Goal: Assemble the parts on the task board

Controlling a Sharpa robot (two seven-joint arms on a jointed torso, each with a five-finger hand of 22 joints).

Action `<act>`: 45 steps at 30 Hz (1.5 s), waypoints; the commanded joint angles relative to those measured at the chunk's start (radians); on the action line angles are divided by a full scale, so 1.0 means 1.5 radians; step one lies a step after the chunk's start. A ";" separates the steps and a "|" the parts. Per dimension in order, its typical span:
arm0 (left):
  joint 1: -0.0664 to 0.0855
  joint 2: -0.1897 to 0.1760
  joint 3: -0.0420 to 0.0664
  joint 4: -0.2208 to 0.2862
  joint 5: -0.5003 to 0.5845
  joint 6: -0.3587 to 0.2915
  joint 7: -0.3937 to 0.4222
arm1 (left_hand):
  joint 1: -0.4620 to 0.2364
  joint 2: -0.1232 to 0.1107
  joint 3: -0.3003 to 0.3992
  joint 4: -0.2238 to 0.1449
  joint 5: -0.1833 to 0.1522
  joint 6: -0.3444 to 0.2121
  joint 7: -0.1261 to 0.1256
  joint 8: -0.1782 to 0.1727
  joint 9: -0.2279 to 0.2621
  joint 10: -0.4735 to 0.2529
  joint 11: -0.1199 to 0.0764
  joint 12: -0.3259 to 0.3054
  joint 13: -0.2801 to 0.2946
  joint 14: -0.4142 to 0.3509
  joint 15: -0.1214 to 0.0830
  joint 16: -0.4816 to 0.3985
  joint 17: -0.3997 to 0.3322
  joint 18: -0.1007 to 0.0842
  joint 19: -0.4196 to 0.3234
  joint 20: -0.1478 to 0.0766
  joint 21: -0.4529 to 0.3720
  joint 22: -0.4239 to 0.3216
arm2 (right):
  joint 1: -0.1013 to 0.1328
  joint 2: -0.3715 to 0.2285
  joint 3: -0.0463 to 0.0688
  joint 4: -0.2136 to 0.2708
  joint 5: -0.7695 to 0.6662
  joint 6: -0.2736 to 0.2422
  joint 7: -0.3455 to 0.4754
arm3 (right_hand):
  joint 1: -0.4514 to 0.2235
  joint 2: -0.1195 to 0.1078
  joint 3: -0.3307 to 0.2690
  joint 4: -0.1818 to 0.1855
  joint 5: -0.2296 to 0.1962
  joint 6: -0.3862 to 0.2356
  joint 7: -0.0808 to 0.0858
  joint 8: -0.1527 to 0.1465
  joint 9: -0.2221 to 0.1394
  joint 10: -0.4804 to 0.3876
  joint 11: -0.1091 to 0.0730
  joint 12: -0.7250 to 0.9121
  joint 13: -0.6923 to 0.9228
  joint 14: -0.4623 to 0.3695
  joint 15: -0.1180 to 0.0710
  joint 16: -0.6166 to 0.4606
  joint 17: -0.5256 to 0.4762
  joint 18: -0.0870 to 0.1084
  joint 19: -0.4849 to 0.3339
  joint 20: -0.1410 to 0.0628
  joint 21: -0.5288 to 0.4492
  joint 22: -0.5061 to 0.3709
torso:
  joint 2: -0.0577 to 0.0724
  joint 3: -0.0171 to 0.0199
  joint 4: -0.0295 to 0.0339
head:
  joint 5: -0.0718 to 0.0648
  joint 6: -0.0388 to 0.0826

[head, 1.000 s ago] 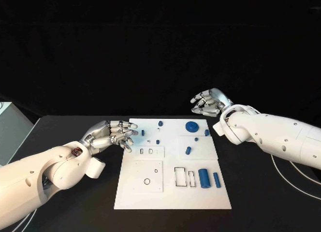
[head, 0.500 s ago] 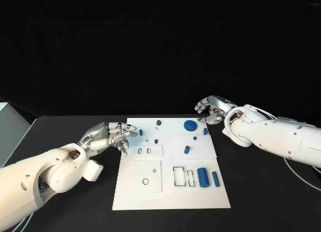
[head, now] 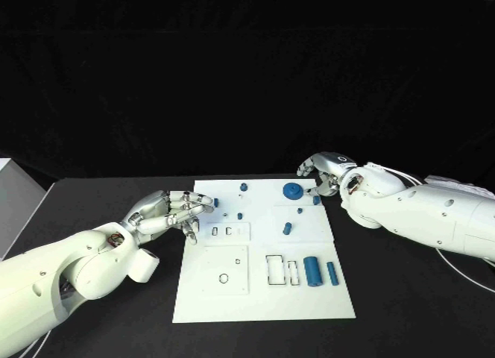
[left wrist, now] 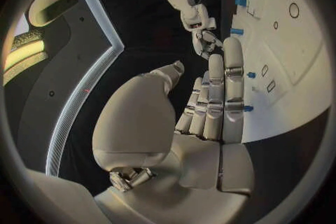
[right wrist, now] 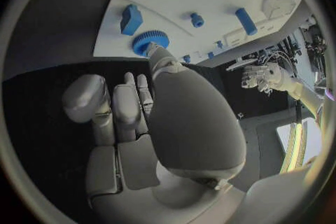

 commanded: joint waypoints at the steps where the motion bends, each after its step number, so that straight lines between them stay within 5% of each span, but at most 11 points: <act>1: -0.001 0.002 0.000 0.002 -0.006 0.020 0.002 | -0.005 0.001 -0.004 -0.001 0.002 0.003 -0.003 0.001 0.000 -0.005 0.001 -0.003 -0.001 -0.003 -0.002 0.005 0.001 0.002 0.004 -0.001 0.004 0.001 | -0.002 0.002 0.000 0.003 -0.016 0.000 -0.013 | 0.006 0.004 0.013 0.000 0.004 0.018 0.013 0.005 0.001 0.018 -0.006 0.013 -0.001 0.002 -0.006 0.006 0.003 0.010 0.047 -0.002 0.006 0.004 | 0.000 0.0009 -0.0009 | -0.001 0.000; 9: -0.003 0.003 0.000 0.003 -0.007 0.023 0.000 | -0.005 0.003 -0.004 -0.001 0.002 0.003 -0.002 0.001 0.000 -0.006 0.001 -0.003 -0.001 -0.003 -0.002 0.006 0.003 0.002 0.004 -0.001 0.004 0.001 | -0.005 0.011 0.000 -0.002 0.002 0.004 -0.010 | -0.010 0.005 0.049 0.000 0.008 0.030 0.021 0.000 -0.006 0.074 -0.013 0.041 0.001 0.003 -0.011 0.016 0.003 0.008 0.048 -0.006 0.021 0.020 | 0.000 -0.0011 0.0024 | -0.004 -0.001; 13: -0.003 0.003 0.000 0.003 -0.007 0.024 -0.002 | -0.004 0.005 -0.003 -0.001 0.002 0.002 0.000 0.000 0.000 -0.007 0.002 -0.002 0.000 -0.003 -0.002 0.008 0.005 0.001 0.004 -0.001 0.005 0.002 | -0.006 0.016 0.000 -0.005 0.005 -0.008 -0.015 | -0.031 -0.004 0.070 0.000 0.004 0.022 0.022 -0.010 -0.012 0.106 -0.016 0.056 0.010 0.002 -0.013 0.022 0.005 0.006 0.048 -0.008 0.030 0.032 | 0.001 0.0009 0.0018 | -0.001 0.000; 15: -0.003 0.003 0.000 0.003 -0.007 0.025 -0.003 | -0.005 0.006 -0.003 -0.001 0.002 0.002 0.001 0.000 0.000 -0.007 0.002 -0.002 0.000 -0.003 -0.002 0.008 0.006 0.001 0.004 -0.001 0.006 0.002 | -0.007 0.017 0.000 -0.006 0.006 -0.011 -0.018 | -0.040 -0.015 0.072 -0.006 0.002 0.013 0.012 -0.017 -0.014 0.180 -0.034 0.125 0.053 0.008 -0.026 0.038 0.030 0.003 0.050 -0.016 0.057 0.066 | 0.001 0.0006 0.0021 | -0.001 -0.001; 17: -0.003 0.003 0.000 0.003 -0.007 0.026 -0.005 | -0.004 0.007 -0.003 -0.001 0.002 0.002 0.002 -0.001 0.000 -0.007 0.004 -0.002 0.000 -0.004 -0.001 0.009 0.007 0.001 0.004 -0.001 0.006 0.002 | -0.007 0.019 0.000 -0.008 0.012 -0.009 -0.020 | -0.050 -0.020 0.073 -0.014 0.002 0.007 0.003 -0.023 -0.013 0.141 -0.042 0.270 0.180 0.008 -0.036 0.047 0.038 0.000 0.050 -0.029 0.069 0.081 | 0.001 0.0000 0.0025 | -0.001 -0.001; 18: -0.003 0.003 0.000 0.003 -0.007 0.026 -0.006 | -0.004 0.007 -0.003 -0.001 0.002 0.002 0.002 -0.001 0.000 -0.007 0.004 -0.002 0.000 -0.004 -0.001 0.009 0.007 0.001 0.004 -0.001 0.006 0.002 | -0.007 0.020 0.000 -0.009 0.014 -0.008 -0.021 | -0.053 -0.017 0.079 -0.014 0.004 0.005 0.006 -0.025 -0.013 0.090 -0.052 0.365 0.267 0.009 -0.047 0.052 0.041 -0.004 0.051 -0.024 0.074 0.088 | 0.001 -0.0007 0.0033 | -0.001 -0.002; 19: -0.003 0.003 0.000 0.003 -0.007 0.026 -0.006 | -0.004 0.007 -0.003 -0.001 0.002 0.002 0.002 -0.001 0.000 -0.007 0.004 -0.002 0.000 -0.004 -0.001 0.009 0.007 0.001 0.004 -0.001 0.006 0.002 | -0.007 0.021 0.000 -0.009 0.016 -0.006 -0.022 | -0.057 -0.019 0.081 -0.013 0.003 -0.001 0.001 -0.029 -0.013 0.074 -0.053 0.461 0.352 0.012 -0.043 0.064 0.060 -0.006 0.052 -0.031 0.092 0.110 | 0.001 -0.0009 0.0031 | -0.001 -0.002; 21: -0.003 0.002 0.000 0.003 -0.007 0.027 -0.008 | -0.004 0.007 -0.003 -0.001 0.002 0.002 0.003 -0.001 0.000 -0.007 0.004 -0.002 0.000 -0.004 -0.001 0.009 0.008 0.001 0.004 -0.001 0.006 0.002 | -0.007 0.022 0.001 -0.011 0.019 0.000 -0.024 | -0.058 -0.019 0.081 -0.014 0.002 -0.006 0.001 -0.031 -0.013 0.177 -0.053 0.684 0.615 0.017 -0.039 0.081 0.088 -0.010 0.054 -0.033 0.119 0.145 | 0.001 -0.0002 0.0018 | 0.001 -0.003; 26: -0.003 0.002 0.000 0.003 -0.007 0.026 -0.011 | -0.004 0.008 -0.003 -0.001 0.002 0.002 0.004 -0.001 0.000 -0.007 0.005 -0.002 0.000 -0.005 0.000 0.009 0.008 0.001 0.004 -0.001 0.006 0.002 | -0.007 0.028 0.001 -0.015 0.030 0.019 -0.027 | -0.066 -0.009 0.080 -0.007 -0.001 -0.012 0.001 -0.031 -0.012 0.288 -0.047 0.826 0.807 0.022 -0.037 0.101 0.122 -0.018 0.056 -0.030 0.154 0.190 | 0.001 -0.0003 0.0012 | 0.002 -0.004; 36: -0.003 0.002 0.000 0.004 -0.007 0.027 -0.013 | -0.004 0.009 -0.002 -0.001 0.002 0.001 0.006 -0.002 0.000 -0.007 0.006 -0.002 0.000 -0.005 0.001 0.010 0.010 0.000 0.004 0.000 0.007 0.003 | -0.007 0.035 0.001 -0.026 0.052 0.049 -0.031 | -0.075 0.003 0.076 -0.004 -0.004 -0.004 0.006 -0.025 -0.008 0.360 -0.040 0.891 0.905 0.029 -0.030 0.128 0.171 -0.027 0.059 -0.025 0.198 0.248 | 0.001 0.0004 0.0008 | 0.003 -0.006; 45: -0.003 0.003 0.000 0.006 -0.007 0.027 -0.013 | -0.003 0.010 -0.001 -0.001 0.002 0.001 0.007 -0.002 0.000 -0.007 0.006 -0.001 0.000 -0.005 0.001 0.010 0.010 0.000 0.003 0.000 0.007 0.003 | -0.007 0.040 0.001 -0.033 0.066 0.070 -0.031 | -0.082 0.007 0.079 -0.002 -0.002 0.004 0.007 -0.020 -0.006 0.365 -0.039 0.896 0.913 0.031 -0.029 0.134 0.183 -0.029 0.059 -0.025 0.208 0.262 | 0.001 0.0011 -0.0005 | 0.005 -0.008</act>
